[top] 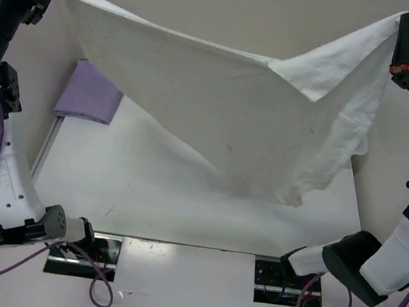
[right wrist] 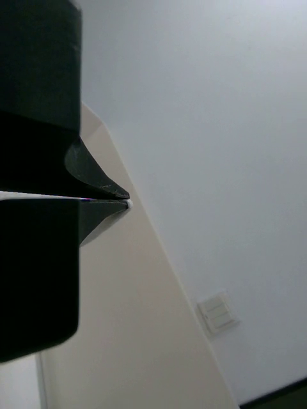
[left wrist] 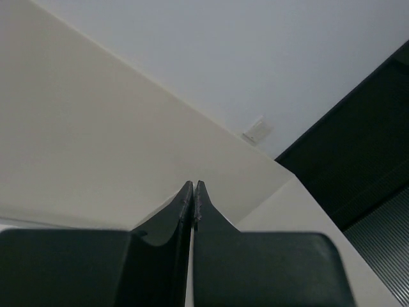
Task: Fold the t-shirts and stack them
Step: Flatten out the tshirt
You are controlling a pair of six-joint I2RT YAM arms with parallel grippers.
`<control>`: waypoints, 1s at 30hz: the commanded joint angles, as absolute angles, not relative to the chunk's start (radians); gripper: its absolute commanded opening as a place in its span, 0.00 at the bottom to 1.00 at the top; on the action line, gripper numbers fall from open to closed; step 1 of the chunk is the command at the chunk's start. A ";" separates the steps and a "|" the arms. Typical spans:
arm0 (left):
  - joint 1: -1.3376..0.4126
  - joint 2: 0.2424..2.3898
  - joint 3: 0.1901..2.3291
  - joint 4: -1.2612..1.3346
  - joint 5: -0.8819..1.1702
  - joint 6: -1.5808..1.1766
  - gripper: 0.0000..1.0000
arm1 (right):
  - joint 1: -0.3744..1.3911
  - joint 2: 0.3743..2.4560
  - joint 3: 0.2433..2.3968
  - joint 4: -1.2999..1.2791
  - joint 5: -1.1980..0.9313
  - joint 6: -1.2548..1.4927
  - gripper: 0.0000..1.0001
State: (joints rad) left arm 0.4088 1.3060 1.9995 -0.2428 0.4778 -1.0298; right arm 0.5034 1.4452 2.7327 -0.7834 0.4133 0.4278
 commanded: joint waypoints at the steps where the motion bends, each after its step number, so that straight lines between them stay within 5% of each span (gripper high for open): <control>1: 0.419 1.376 2.046 -0.236 0.485 -1.086 0.00 | 0.497 1.520 2.729 -0.669 0.479 0.293 0.00; 7: 0.365 1.424 1.827 -0.190 0.407 -1.023 0.00 | 0.497 1.773 2.669 -0.614 0.517 0.143 0.00; 14: 0.241 1.580 1.637 -0.138 0.318 -0.950 0.00 | 0.265 1.992 2.666 -0.686 0.141 0.267 0.00; 19: 0.204 1.790 1.828 -0.164 0.324 -0.959 0.00 | 0.230 2.109 2.789 -0.644 0.066 0.342 0.00; 30: 0.304 1.804 2.201 -0.189 0.354 -1.008 0.00 | 0.230 1.957 2.846 -0.433 0.063 0.448 0.00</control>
State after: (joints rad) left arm 0.2649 1.8492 2.1319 -0.2466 0.3382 -0.9825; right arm 0.2272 2.0716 2.7853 -0.6022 0.0772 0.4137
